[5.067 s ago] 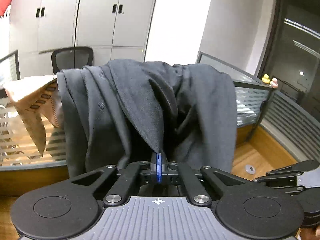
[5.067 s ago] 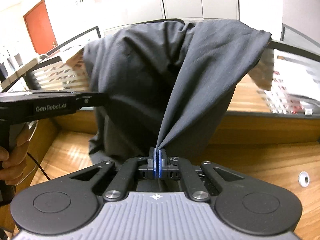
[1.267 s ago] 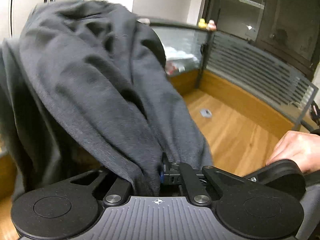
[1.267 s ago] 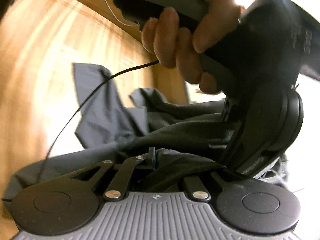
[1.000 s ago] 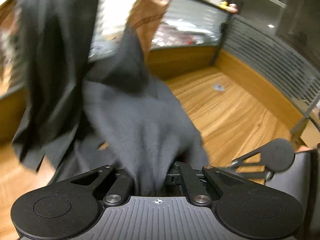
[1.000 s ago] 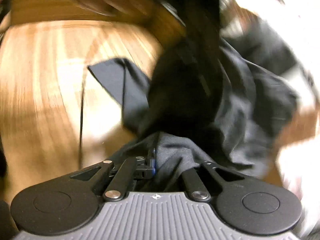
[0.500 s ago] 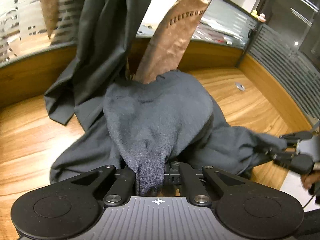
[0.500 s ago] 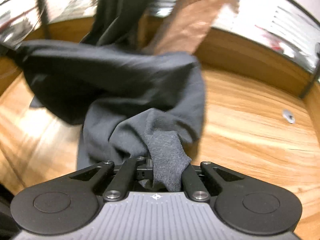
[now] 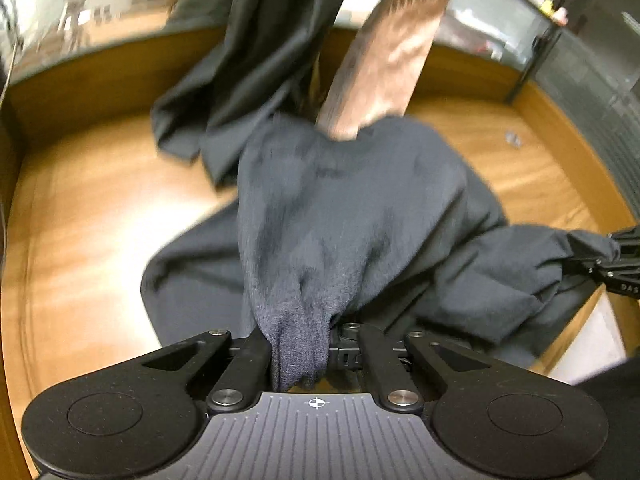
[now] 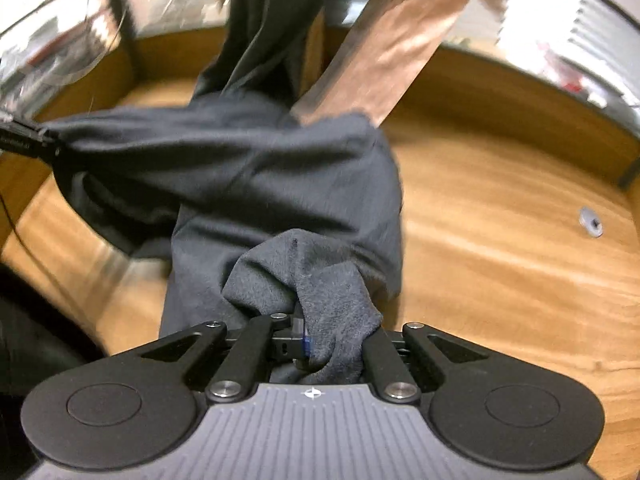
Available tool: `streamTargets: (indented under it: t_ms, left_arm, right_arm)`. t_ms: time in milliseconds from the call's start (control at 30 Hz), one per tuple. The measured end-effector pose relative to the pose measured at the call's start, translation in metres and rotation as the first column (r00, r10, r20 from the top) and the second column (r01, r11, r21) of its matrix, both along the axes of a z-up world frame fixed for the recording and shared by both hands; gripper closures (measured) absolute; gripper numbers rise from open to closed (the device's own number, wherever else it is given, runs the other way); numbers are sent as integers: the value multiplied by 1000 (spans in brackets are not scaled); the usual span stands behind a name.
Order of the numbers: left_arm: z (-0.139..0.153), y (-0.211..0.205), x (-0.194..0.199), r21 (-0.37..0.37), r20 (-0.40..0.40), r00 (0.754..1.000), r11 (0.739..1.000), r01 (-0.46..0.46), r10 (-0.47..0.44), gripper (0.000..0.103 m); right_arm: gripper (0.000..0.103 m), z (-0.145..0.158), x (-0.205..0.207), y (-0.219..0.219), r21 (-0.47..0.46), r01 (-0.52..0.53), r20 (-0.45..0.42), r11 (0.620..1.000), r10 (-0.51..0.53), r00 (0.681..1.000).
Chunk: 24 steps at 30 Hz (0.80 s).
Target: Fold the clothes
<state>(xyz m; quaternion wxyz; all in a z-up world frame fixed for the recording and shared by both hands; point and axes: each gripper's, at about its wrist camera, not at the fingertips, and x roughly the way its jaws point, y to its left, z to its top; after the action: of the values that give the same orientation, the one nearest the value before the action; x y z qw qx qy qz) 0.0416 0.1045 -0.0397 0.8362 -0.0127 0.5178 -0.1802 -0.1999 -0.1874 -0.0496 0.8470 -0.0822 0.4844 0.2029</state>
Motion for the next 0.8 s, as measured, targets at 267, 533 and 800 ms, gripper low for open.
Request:
streamTargets:
  t_ms: [267,533,800]
  left_arm:
    - [-29,7,-15,49,-53,997,998,-47,50,84]
    - [-24,19,-14,29,-57,996,997,-67,68,50]
    - [-19,26,-12,-83,-74,994,993,-81,75,29]
  right_arm:
    - [65,-18,7,0,-70,-69,-124,995,60,991]
    - [37,13,24,-24,-60,-100,-164,993,89,982]
    - [28,39,47,-58,-79,26,-110,997,-35,993]
